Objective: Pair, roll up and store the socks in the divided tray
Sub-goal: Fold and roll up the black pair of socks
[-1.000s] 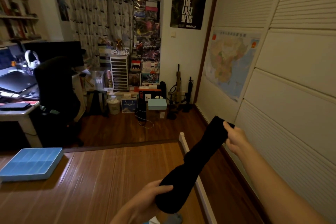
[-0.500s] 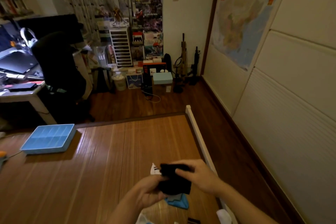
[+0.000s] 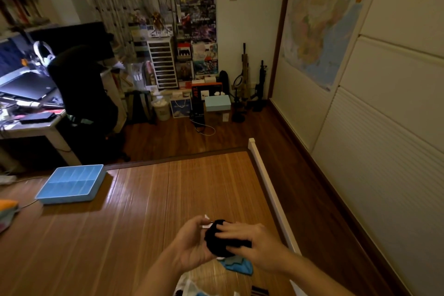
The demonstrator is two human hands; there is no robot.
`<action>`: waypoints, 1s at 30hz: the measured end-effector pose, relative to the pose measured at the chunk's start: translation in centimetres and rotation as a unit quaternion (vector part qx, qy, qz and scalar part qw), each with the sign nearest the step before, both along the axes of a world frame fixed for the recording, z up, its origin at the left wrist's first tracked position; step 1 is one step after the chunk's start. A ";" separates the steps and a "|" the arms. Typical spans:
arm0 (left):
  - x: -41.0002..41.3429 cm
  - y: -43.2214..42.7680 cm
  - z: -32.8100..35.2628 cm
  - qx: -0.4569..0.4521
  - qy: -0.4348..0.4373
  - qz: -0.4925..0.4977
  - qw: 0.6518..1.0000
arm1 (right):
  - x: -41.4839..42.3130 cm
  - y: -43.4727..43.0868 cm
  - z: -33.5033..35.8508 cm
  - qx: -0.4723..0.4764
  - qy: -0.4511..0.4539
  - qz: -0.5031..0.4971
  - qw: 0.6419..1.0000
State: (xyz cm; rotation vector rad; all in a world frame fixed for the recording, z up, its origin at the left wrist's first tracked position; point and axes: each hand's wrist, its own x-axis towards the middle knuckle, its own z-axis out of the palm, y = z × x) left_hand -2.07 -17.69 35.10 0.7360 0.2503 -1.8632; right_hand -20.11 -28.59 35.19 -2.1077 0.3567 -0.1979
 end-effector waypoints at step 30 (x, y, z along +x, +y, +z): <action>-0.9 0.6 2.4 -0.262 -0.275 -0.088 0.921 | 0.6 -3.6 7.4 0.519 -0.141 -0.249 0.805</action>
